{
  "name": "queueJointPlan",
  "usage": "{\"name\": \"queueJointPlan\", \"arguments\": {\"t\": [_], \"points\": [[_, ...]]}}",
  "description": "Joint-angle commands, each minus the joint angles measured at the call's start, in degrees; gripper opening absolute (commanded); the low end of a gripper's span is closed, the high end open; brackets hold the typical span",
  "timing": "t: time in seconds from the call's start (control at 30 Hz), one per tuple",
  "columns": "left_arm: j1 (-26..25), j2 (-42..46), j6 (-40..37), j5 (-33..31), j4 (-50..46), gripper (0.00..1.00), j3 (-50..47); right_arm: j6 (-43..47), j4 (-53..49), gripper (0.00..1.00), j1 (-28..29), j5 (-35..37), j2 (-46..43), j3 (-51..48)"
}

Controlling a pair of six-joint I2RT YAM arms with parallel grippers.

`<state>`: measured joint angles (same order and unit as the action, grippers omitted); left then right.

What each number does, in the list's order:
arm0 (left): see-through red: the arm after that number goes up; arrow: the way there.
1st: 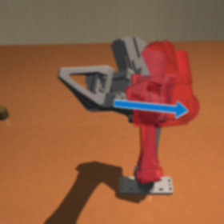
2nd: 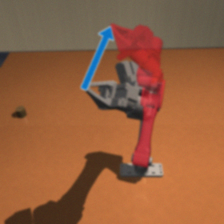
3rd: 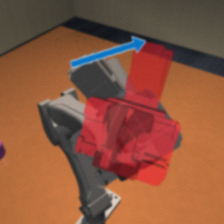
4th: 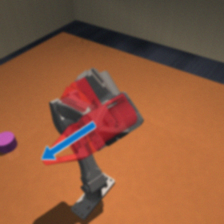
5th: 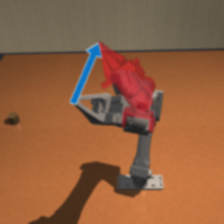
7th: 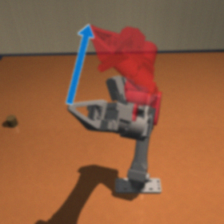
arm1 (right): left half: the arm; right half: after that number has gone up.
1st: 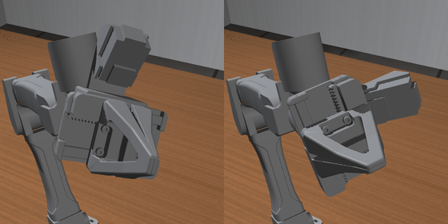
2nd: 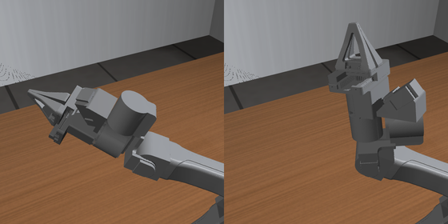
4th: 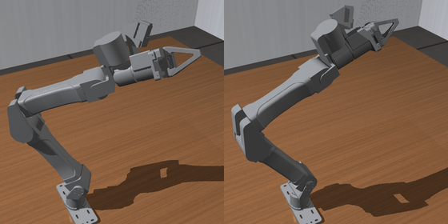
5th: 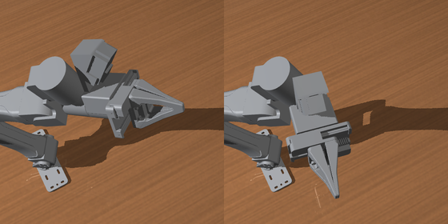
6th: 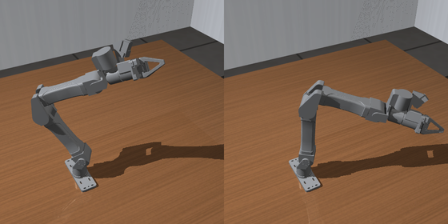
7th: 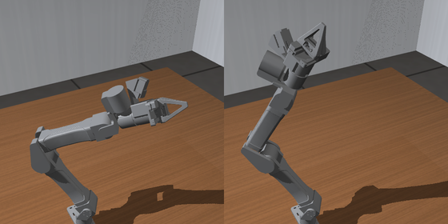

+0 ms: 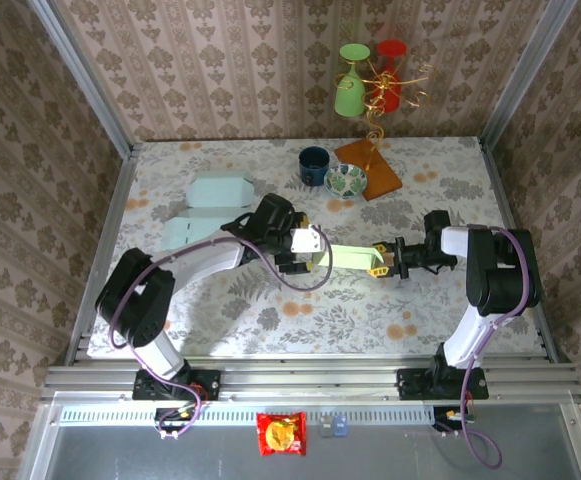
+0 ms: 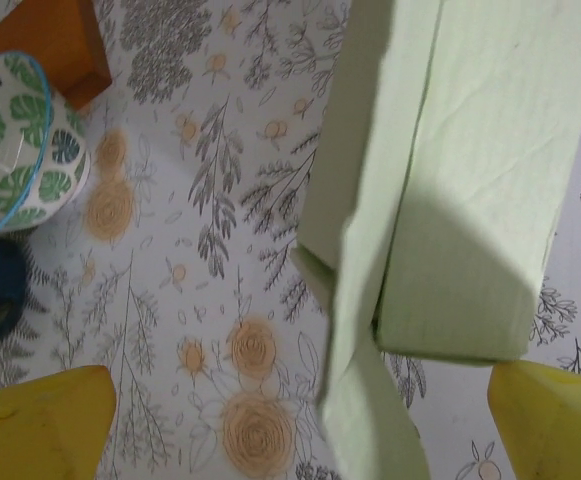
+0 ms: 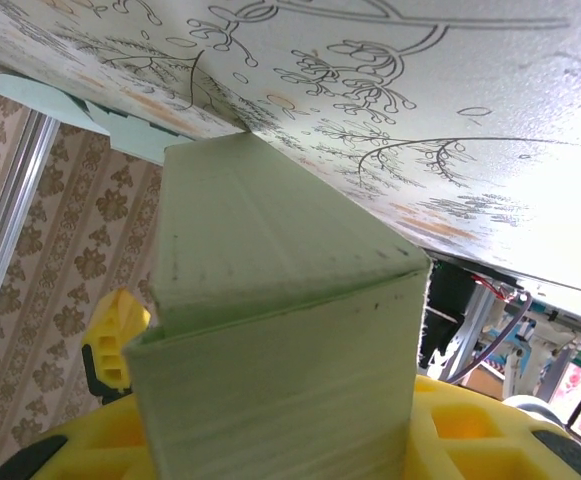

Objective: Fold the paper box

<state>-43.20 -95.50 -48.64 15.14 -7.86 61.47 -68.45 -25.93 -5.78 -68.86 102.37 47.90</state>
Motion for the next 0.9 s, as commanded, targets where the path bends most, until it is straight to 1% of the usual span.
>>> {"name": "queueJointPlan", "arguments": {"t": [0.0,0.27,0.4,0.53,0.6,0.87], "points": [[-1.8,-1.9,-1.4,3.6,1.2,0.96,2.8,0.2,-4.5,0.40,-0.1,2.3,2.3,-0.4],[-3.7,-3.1,-0.1,5.0,1.0,0.91,3.5,-1.5,-3.6,0.39,-0.4,2.2,3.1,0.3],[-3.5,-1.1,0.2,6.0,0.1,0.92,2.0,-1.6,-3.4,0.38,-1.7,2.0,3.1,0.9],[-2.6,0.6,0.1,8.4,-1.6,0.94,-0.1,0.0,-4.5,0.38,-1.8,2.2,3.4,1.4],[-2.4,0.7,0.3,8.4,-1.7,0.95,-0.2,0.3,-4.6,0.38,-1.8,2.3,3.4,1.1],[-3.2,-4.0,1.0,6.4,-1.5,0.95,5.3,-0.3,-4.6,0.38,-1.7,2.5,2.9,0.5]]}}
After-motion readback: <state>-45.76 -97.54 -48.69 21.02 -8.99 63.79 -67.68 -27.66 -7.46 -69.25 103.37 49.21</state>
